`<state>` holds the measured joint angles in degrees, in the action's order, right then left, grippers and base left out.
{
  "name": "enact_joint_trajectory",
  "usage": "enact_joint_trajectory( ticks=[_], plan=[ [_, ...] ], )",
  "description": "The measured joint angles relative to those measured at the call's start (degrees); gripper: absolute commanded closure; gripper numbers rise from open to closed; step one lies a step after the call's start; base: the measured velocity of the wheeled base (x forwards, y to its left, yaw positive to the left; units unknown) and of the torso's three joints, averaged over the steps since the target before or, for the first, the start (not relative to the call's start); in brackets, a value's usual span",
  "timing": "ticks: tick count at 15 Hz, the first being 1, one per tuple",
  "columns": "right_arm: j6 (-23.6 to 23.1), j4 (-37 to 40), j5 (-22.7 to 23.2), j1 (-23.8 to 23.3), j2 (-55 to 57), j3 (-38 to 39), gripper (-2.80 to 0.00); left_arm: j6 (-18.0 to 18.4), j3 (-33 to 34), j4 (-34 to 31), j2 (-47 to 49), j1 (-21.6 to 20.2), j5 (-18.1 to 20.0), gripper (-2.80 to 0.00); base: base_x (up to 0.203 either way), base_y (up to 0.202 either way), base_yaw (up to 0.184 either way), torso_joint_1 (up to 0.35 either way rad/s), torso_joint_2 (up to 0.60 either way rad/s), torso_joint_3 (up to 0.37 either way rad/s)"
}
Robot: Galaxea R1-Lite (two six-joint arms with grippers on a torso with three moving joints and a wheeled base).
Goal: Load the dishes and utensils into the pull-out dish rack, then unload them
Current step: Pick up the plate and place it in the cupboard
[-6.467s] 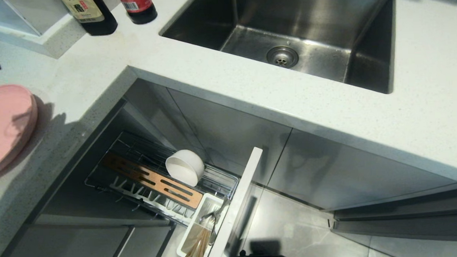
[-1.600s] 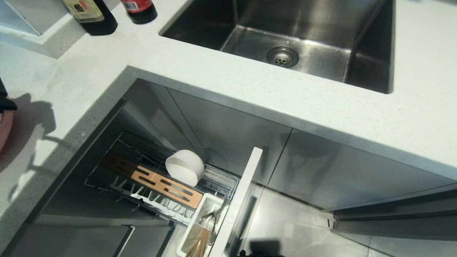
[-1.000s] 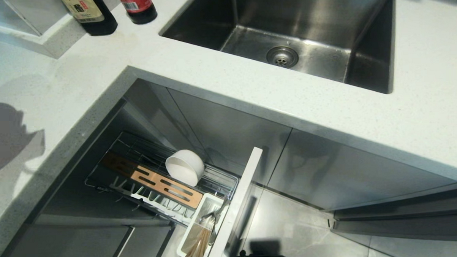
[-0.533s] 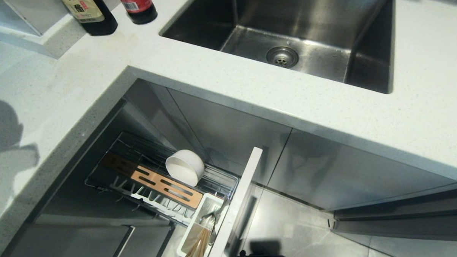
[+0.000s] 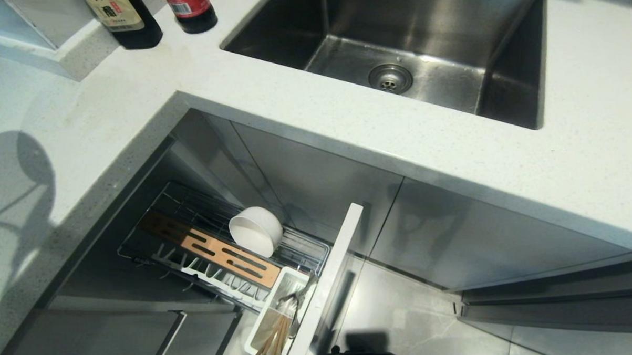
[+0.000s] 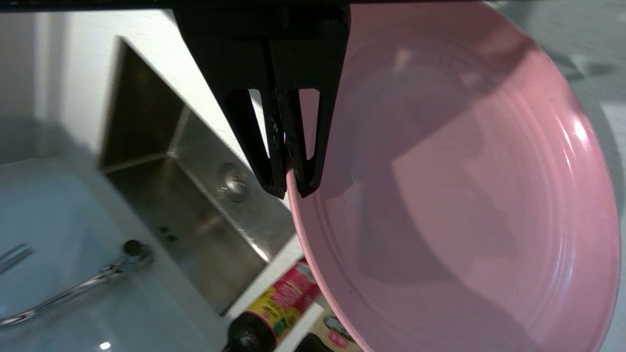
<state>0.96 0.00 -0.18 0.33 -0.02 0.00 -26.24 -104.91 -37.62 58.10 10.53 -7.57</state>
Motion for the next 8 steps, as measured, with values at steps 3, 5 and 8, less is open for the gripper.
enact_joint_trajectory(
  ticks=[3,5,8],
  plan=[
    [0.00,0.00,0.00,0.00,0.00,0.00,0.00,-7.61,2.75,0.63,-1.43,4.64,0.16,0.00,0.000,0.000,0.000,0.000,0.00,0.000],
    [0.00,0.00,0.00,0.00,0.00,0.00,0.00,-10.40,3.87,0.66,-2.26,7.13,0.22,0.00,0.000,0.000,0.000,0.000,0.00,0.000],
    [0.00,0.00,0.00,0.00,0.00,0.00,0.00,-14.00,4.53,0.58,-3.56,11.05,1.80,0.00,0.000,0.000,0.000,0.000,0.00,0.000]
  ],
)
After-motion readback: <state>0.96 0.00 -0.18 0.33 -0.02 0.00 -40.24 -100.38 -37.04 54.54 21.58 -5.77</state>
